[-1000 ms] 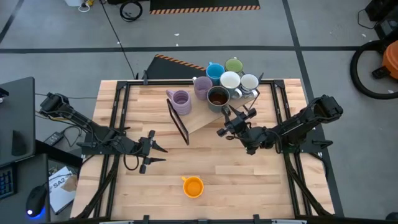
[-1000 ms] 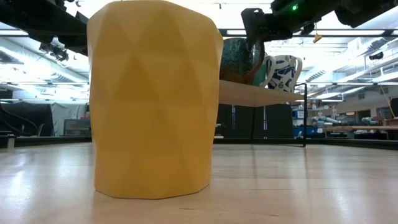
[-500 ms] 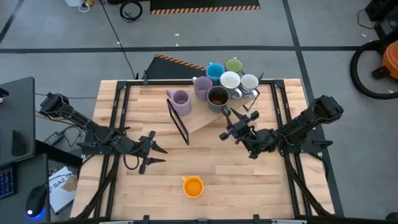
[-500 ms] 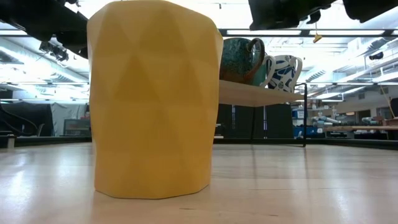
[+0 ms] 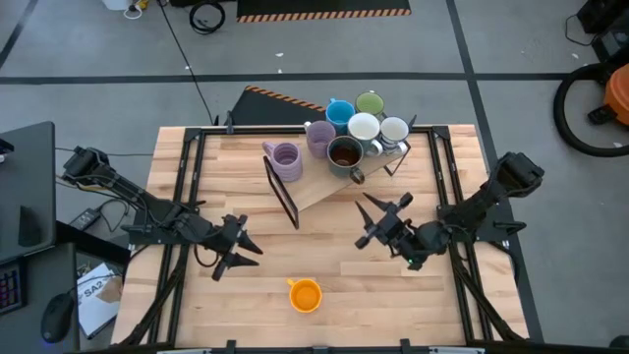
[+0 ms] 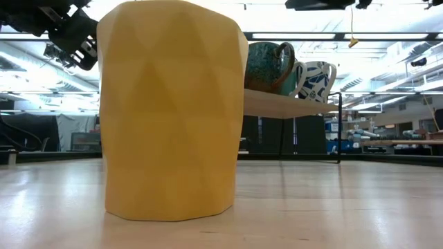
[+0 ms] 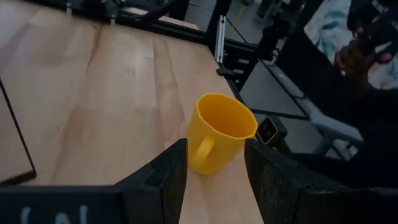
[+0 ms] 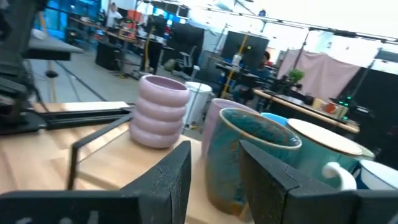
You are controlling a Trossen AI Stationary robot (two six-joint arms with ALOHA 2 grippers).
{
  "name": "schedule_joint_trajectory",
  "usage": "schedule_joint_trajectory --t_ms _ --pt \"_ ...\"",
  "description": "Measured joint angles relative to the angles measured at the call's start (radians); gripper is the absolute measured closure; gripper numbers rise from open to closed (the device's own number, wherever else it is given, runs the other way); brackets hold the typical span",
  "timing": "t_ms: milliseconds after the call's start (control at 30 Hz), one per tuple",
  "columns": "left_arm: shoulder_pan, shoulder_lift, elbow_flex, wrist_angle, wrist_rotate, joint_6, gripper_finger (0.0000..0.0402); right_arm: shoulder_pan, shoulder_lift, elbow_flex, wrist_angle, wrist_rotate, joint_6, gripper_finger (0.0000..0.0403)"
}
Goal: Place coffee mugs
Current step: Put the yellow mug on the shelf
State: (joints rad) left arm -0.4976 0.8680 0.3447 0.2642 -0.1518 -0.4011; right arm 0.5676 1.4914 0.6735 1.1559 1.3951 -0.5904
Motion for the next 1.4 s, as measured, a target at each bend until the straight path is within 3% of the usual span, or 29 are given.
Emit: schedule_joint_trajectory --t_ms 300,567,700,800,1000,1233,1400 --pt "-0.041 0.022 0.007 0.023 0.000 -0.068 0.0235 0.080 0.000 0.000 -0.203 -0.038 0.263 0.0265" --pt "-0.141 0.193 0.131 0.010 -0.001 -0.059 0.0235 0.085 0.000 0.000 -0.441 -0.346 0.650 0.0266" --pt "-0.170 0.301 0.198 -0.061 -0.001 -0.060 0.0235 0.073 0.010 0.000 -0.517 -0.522 0.787 0.0266" --pt "-0.189 0.371 0.244 -0.080 -0.011 -0.062 0.0235 0.072 0.046 0.023 -0.567 -0.586 0.846 0.0266" --pt "-0.221 0.458 0.296 -0.080 -0.103 -0.066 0.0235 0.080 0.154 0.145 -0.720 -0.653 0.879 0.0266" --pt "-0.226 0.519 0.298 -0.082 -0.385 -0.114 0.0235 0.082 0.291 0.291 -0.789 -0.774 0.872 0.0266" --pt "-0.198 0.588 0.298 -0.078 -0.421 -0.191 0.0235 0.105 0.380 0.395 -0.825 -0.839 0.878 0.0266"
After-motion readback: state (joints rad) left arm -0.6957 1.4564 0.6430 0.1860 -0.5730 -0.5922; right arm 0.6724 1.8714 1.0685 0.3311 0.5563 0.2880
